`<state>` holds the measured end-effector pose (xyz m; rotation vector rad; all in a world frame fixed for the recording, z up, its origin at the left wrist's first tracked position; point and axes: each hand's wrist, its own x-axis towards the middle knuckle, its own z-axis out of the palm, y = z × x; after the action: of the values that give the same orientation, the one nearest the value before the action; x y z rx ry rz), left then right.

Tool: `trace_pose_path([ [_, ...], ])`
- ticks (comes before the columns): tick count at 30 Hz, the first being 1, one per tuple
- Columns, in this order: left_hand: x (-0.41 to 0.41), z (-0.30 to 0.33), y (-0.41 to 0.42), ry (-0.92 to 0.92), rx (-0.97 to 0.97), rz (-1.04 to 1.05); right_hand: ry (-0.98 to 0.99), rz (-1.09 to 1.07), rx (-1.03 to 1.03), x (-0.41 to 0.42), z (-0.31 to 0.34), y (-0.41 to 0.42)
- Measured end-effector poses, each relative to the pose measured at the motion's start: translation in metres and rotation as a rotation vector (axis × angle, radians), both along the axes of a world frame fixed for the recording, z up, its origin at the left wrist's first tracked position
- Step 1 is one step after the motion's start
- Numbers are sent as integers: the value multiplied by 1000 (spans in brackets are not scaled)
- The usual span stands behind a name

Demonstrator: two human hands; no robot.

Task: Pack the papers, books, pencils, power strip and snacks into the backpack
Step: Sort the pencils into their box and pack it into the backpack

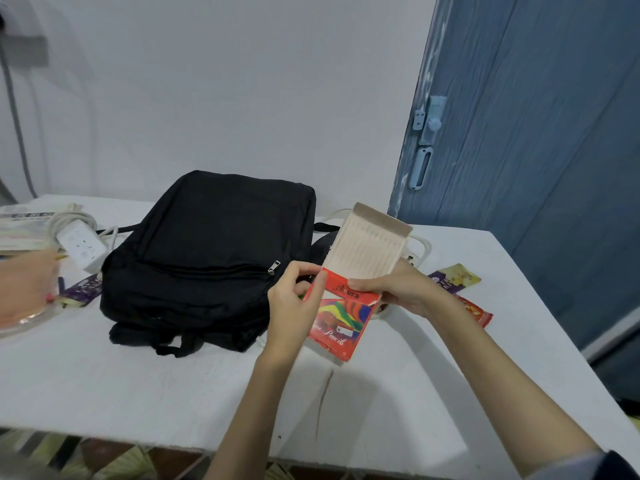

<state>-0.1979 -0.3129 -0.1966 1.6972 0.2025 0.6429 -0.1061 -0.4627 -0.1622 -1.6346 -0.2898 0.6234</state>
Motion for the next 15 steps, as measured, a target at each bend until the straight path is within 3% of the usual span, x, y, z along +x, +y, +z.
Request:
trace_pose_path([
  [3,1,0,3,86,-173,-59,21,24,-17,-6,-3,3],
  [9,-1,0,3,75,-206,-71,-126,-189,120,3,11,-4],
  [13,-4,4,1,55,-260,-29,-117,-69,-14,-5,5,3],
  [15,-6,4,6,68,-264,-103,-103,-35,-47,-9,2,7],
])
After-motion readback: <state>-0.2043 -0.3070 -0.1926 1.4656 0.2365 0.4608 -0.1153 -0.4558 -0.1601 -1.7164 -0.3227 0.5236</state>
